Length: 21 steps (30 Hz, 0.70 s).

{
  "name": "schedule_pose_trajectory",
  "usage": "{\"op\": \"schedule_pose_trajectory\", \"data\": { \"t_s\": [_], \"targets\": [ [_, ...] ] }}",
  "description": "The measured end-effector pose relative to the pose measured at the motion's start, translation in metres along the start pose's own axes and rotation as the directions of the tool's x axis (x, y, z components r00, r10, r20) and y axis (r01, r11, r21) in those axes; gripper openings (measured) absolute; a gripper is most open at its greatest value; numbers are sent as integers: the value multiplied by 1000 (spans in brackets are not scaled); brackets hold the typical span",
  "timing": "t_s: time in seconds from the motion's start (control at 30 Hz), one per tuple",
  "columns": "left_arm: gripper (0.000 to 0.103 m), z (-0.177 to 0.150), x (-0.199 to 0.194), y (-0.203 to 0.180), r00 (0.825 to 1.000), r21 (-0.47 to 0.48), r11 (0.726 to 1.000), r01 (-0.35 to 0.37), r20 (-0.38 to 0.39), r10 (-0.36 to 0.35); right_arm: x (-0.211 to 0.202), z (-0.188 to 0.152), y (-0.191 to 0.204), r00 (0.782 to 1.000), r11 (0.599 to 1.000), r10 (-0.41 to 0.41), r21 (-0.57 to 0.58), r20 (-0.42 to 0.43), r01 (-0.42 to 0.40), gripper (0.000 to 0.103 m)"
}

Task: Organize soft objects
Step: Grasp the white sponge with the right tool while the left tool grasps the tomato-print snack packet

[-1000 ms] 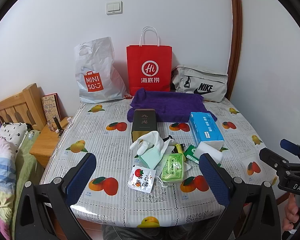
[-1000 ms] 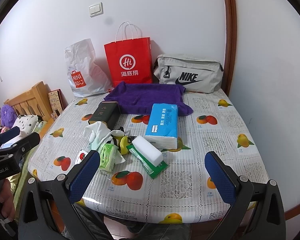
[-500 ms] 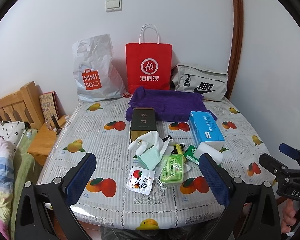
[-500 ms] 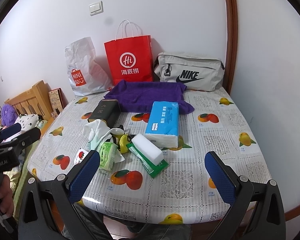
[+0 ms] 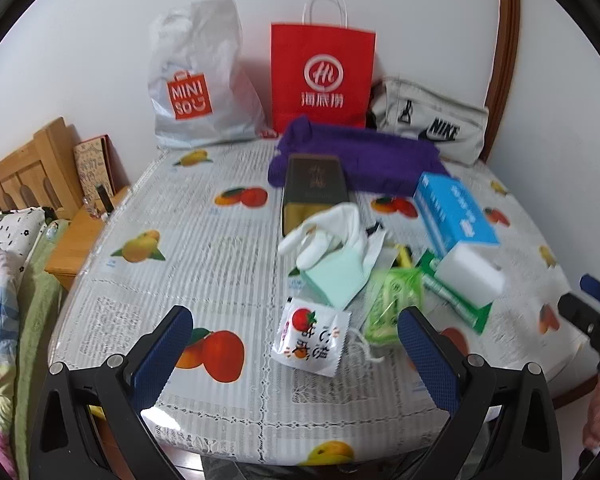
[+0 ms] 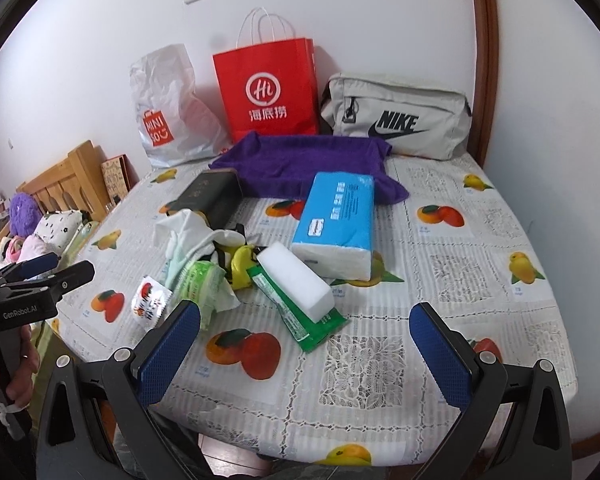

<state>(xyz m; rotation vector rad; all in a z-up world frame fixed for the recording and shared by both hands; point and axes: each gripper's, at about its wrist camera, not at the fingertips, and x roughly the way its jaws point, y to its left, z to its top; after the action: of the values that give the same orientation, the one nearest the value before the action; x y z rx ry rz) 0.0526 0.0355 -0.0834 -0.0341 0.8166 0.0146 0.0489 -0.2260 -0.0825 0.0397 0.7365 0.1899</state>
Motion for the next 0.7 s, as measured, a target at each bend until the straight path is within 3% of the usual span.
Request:
{"op": "schedule_pose_trajectory", "data": {
  "t_s": [0.47,0.7],
  "targets": [
    [103,-16,66,13,992,15,998,63,-110,-61,91,-2,-10,993,997,30,-62,-111,-37,102],
    [103,-23,83,9,985,81,989,127,-126,-116,117,4,2,994,991,23,-131,-105,-36,97]
  ]
}}
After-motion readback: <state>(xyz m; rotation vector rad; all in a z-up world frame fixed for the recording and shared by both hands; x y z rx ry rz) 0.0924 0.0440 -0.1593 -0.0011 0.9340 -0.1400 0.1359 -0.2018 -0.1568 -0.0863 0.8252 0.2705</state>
